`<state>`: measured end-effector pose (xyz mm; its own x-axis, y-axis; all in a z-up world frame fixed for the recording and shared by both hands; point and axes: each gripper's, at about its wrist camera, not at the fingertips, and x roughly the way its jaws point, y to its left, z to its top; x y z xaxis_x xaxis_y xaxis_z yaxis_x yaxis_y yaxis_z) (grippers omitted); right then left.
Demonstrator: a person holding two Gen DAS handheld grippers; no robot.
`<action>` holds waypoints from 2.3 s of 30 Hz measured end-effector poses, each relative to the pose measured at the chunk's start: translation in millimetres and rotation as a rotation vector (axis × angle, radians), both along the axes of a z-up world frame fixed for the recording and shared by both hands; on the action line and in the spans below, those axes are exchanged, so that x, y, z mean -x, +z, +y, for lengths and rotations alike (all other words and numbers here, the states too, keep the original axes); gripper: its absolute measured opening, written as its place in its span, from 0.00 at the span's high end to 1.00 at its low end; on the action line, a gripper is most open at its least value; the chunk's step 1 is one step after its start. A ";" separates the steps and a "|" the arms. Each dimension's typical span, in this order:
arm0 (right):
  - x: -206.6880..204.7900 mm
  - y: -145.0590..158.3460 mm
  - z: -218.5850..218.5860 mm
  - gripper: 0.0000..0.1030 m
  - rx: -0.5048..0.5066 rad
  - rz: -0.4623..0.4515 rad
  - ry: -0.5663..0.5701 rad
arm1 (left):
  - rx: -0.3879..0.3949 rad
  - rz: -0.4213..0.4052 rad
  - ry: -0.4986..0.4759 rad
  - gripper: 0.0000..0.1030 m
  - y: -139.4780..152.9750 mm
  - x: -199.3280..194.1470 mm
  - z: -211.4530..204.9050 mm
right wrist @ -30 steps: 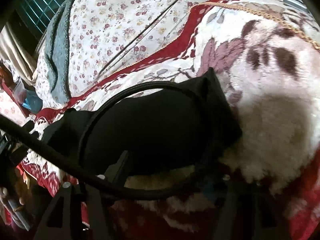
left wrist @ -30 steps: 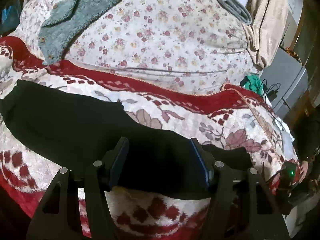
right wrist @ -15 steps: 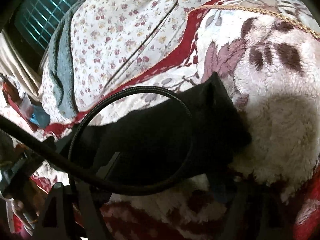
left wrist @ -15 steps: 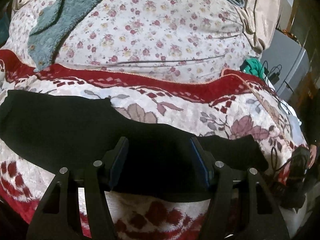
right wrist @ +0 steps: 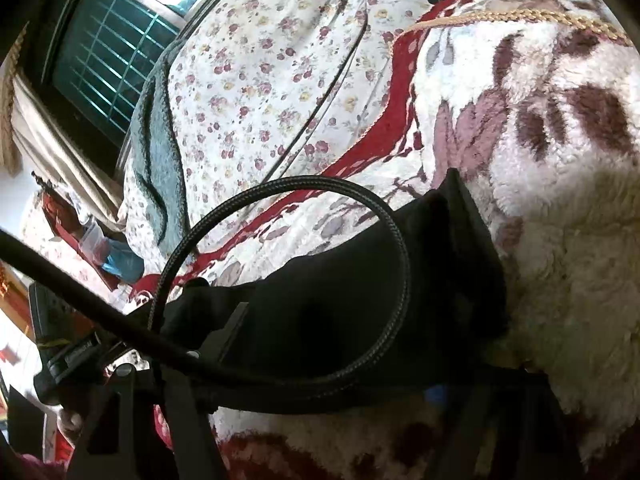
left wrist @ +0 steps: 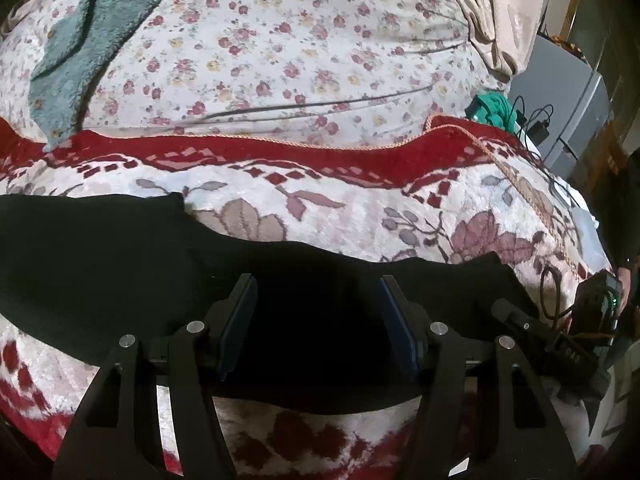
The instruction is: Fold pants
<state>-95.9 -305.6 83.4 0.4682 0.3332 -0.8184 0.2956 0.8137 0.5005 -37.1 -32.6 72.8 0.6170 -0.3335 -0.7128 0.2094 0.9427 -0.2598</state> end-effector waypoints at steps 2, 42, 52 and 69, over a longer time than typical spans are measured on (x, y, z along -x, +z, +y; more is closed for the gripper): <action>0.6 0.2 -0.5 0.30 -0.003 -0.004 0.001 | 0.000 0.009 -0.007 0.41 -2.2 -1.7 -3.2; 19.8 2.3 -3.8 0.52 0.033 -0.057 0.076 | -0.153 0.297 -1.021 0.41 -46.9 -100.4 -238.9; 19.1 -0.2 -4.0 0.51 0.053 -0.075 0.093 | -0.174 0.292 -1.154 0.29 -65.3 -116.6 -275.3; 7.4 -7.8 -17.9 0.87 -0.031 -0.029 0.068 | -0.123 0.211 -1.300 0.77 -73.0 -104.4 -286.2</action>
<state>-103.3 -323.5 75.6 0.4671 0.3903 -0.7934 0.2255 0.8151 0.5337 67.3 -318.8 -0.2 -0.2270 -0.5208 -0.8229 0.9391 0.1068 -0.3266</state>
